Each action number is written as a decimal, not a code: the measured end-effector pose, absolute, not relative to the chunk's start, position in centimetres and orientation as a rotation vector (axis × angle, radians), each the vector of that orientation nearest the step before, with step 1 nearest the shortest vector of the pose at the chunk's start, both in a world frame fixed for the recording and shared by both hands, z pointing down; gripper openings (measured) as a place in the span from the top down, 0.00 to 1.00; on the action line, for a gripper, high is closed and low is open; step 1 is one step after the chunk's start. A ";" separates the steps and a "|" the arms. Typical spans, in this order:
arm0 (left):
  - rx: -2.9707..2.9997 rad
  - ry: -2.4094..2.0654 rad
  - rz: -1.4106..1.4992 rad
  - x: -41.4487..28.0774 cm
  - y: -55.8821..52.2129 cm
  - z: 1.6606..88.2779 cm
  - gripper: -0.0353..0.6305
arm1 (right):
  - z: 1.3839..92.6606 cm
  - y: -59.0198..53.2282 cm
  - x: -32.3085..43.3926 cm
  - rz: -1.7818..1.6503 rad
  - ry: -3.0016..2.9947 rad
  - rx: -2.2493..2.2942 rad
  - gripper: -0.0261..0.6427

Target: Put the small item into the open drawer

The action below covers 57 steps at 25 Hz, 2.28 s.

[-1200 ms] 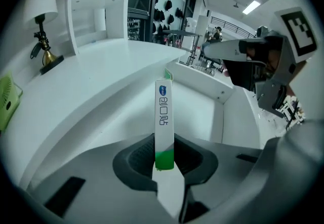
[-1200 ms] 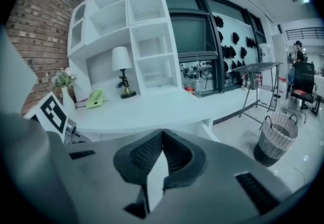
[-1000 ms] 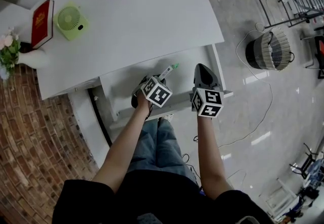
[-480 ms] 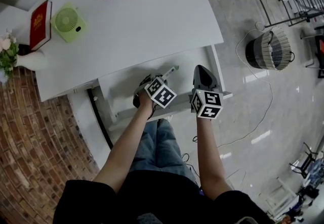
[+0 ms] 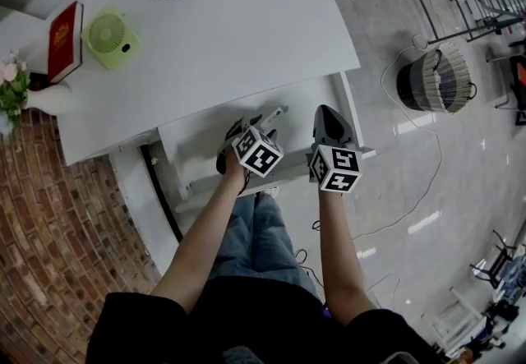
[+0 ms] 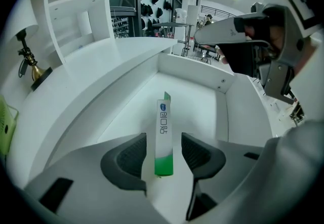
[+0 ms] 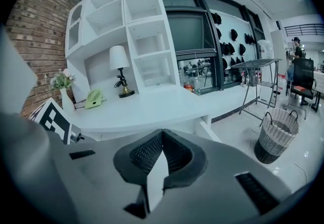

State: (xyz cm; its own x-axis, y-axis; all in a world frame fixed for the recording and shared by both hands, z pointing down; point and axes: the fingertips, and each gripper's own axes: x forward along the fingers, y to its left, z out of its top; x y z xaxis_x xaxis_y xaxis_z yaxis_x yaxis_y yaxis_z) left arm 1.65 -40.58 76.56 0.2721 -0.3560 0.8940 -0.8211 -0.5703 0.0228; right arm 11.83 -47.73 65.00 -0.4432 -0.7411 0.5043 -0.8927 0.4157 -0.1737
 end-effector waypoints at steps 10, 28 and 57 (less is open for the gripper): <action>2.123 -1.356 1.057 -1.9 -41.1 66.3 0.69 | 59.8 -46.6 12.8 0.546 -2.392 1.463 0.96; 2.440 -1.798 0.240 -5.9 -38.6 41.3 0.91 | 43.6 -39.4 15.1 0.308 -2.648 1.693 0.96; 2.485 -1.732 0.121 -6.8 -35.0 40.2 0.91 | 40.8 -35.6 13.4 0.165 -2.669 1.698 0.97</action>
State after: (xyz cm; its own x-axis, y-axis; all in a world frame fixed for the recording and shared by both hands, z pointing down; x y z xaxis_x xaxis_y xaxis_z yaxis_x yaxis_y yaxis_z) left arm -6.80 -34.97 40.24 0.3458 -0.9295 0.1279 -0.9383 -0.3429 0.0446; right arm 13.39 -35.64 40.82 -0.4253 -0.9044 0.0337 -0.9017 0.4202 -0.1020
